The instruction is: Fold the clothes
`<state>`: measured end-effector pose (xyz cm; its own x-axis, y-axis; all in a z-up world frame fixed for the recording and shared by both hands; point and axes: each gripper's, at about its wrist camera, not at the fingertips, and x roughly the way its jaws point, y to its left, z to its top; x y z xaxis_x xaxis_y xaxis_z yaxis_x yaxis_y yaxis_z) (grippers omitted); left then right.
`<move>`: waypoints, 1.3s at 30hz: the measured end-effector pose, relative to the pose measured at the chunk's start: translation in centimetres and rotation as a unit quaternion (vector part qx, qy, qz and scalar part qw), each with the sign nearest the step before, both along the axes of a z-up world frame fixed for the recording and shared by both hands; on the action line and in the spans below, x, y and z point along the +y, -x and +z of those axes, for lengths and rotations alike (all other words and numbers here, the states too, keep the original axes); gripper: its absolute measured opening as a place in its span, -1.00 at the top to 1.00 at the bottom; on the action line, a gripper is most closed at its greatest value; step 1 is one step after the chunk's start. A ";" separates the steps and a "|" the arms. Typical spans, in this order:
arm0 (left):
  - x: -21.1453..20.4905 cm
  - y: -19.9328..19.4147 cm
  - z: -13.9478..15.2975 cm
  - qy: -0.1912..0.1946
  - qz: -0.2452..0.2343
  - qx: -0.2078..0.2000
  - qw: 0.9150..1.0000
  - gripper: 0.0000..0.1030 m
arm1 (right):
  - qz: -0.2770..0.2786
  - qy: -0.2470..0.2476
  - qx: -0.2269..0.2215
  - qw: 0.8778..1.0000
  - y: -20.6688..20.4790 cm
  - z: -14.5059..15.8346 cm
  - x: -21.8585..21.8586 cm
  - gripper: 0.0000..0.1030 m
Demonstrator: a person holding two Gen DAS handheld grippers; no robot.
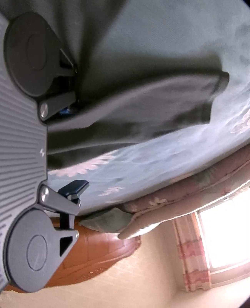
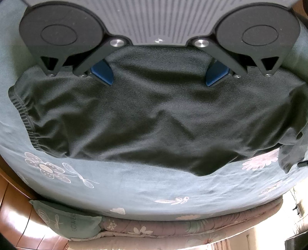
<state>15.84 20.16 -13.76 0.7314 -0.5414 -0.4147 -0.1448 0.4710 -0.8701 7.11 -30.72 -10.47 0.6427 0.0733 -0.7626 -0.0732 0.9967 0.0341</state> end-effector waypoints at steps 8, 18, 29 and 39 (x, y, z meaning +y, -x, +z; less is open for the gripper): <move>0.9 -1.2 -1.1 0.017 -0.008 -0.038 0.999 0.05 | 0.001 -0.001 0.000 1.000 0.0 0.0 -0.1 -1.00; 1.7 -2.6 -1.8 0.033 -0.028 -0.015 0.999 0.64 | 0.002 -0.001 -0.001 1.000 0.0 -0.1 -0.1 -1.00; 0.2 2.7 7.4 -0.095 0.031 -0.088 0.991 0.87 | 0.002 -0.001 -0.001 1.000 0.0 0.0 0.0 -1.00; -0.5 10.5 11.7 -0.226 0.126 -0.133 0.957 0.87 | 0.005 -0.002 -0.005 1.000 0.1 -0.1 -0.1 -1.00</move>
